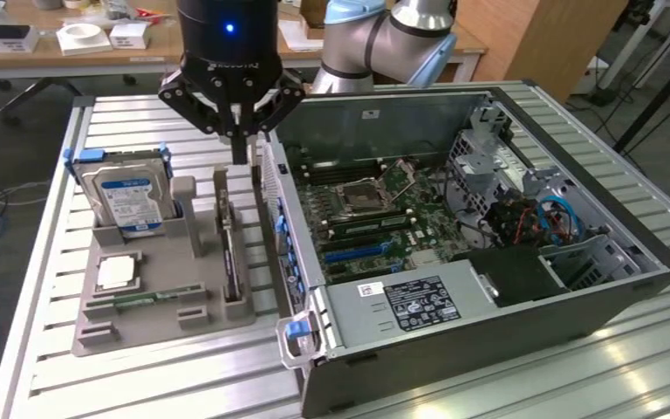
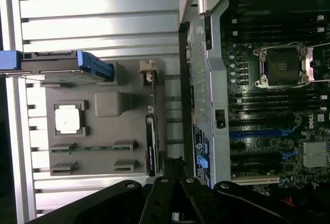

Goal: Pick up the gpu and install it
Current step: 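Reach for the gpu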

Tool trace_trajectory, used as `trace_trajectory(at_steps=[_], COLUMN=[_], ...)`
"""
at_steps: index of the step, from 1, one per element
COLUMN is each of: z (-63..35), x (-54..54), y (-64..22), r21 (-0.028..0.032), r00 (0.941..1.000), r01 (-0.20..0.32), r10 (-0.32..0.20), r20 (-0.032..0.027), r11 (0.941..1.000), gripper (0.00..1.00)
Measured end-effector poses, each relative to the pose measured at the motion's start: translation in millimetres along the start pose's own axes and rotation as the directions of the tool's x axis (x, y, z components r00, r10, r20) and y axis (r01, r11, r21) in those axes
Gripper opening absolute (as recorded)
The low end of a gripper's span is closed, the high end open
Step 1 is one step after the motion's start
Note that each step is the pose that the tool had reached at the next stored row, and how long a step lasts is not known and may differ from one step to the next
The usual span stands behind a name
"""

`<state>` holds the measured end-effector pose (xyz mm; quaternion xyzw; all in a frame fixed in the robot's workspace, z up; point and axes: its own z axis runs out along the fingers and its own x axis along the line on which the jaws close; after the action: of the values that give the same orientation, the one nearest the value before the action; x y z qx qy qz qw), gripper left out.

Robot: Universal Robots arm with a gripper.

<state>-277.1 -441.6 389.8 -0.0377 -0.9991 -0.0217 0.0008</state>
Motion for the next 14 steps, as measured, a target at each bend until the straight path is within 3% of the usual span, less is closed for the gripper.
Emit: trace_trajectory(at_steps=[5, 14], z=[-0.1, 0.3], x=[1.0, 19.6], y=[-0.2, -1.6], r21=[0.0003, 0.0001], r00=[1.0000, 1.0000], r01=[0.000, 0.000], r10=[0.000, 0.000], r20=[-0.0001, 0.0000], r11=[1.0000, 1.0000], gripper=[0.10, 0.10])
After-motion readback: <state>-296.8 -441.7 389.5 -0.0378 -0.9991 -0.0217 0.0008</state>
